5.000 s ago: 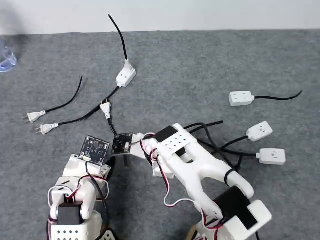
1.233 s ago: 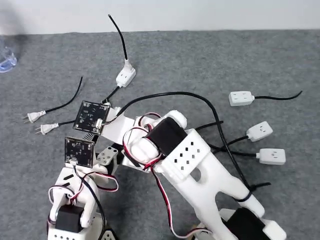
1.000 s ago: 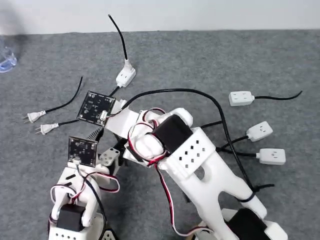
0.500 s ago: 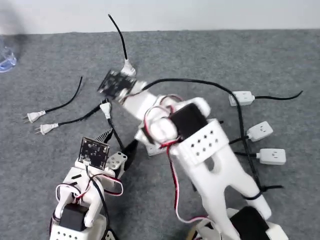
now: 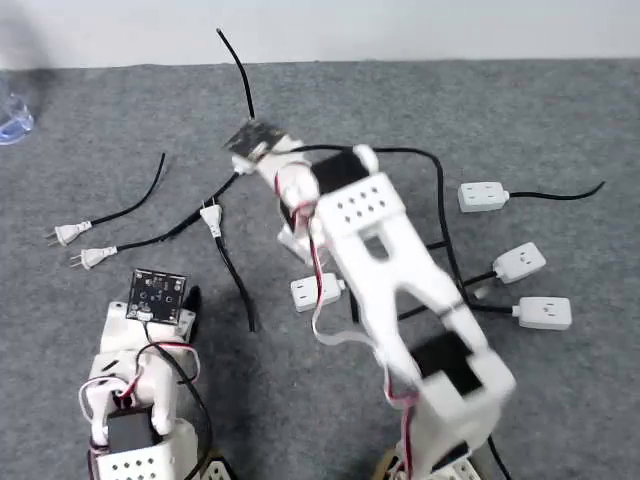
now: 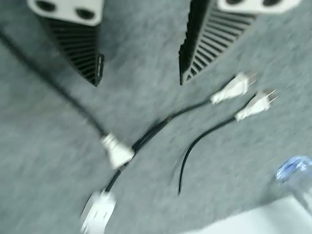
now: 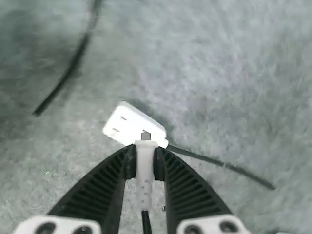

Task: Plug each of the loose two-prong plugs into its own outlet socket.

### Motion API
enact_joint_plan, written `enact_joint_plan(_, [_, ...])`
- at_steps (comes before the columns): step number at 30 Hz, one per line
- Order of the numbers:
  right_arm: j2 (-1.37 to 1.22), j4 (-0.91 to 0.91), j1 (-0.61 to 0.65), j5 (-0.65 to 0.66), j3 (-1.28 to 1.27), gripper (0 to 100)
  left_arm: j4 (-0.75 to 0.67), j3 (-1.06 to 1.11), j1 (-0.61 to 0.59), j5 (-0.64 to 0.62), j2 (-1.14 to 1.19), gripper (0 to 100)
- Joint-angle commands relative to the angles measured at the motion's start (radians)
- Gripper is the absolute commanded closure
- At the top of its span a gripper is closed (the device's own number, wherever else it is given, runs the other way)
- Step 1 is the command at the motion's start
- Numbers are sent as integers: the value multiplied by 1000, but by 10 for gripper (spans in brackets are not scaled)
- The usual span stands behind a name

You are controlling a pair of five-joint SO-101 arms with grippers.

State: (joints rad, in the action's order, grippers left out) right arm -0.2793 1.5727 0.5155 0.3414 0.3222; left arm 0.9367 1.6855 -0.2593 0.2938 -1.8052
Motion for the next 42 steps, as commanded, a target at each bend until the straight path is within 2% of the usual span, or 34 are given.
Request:
enact_joint_plan(1, [-140,94,-31,-95,233,991,37,-5,-35,46,-17,765])
enact_joint_plan(6, [-318,226,-8,-244,465,991,38,-5,-34,46,-17,765])
enact_joint_plan(9, [-355,223,-4,-334,479,991,40,-5,-34,46,-17,765])
enact_joint_plan(13, [-358,226,8,-393,420,991,38,-5,-34,46,-17,765])
enact_joint_plan(19, [-325,226,28,-419,339,991,35,-5,-34,46,-17,765])
enact_joint_plan(26, [-245,209,128,-425,230,991,35,-5,-31,46,-17,765])
enact_joint_plan(42, [-286,134,74,-390,232,991,38,-4,-8,48,-17,765])
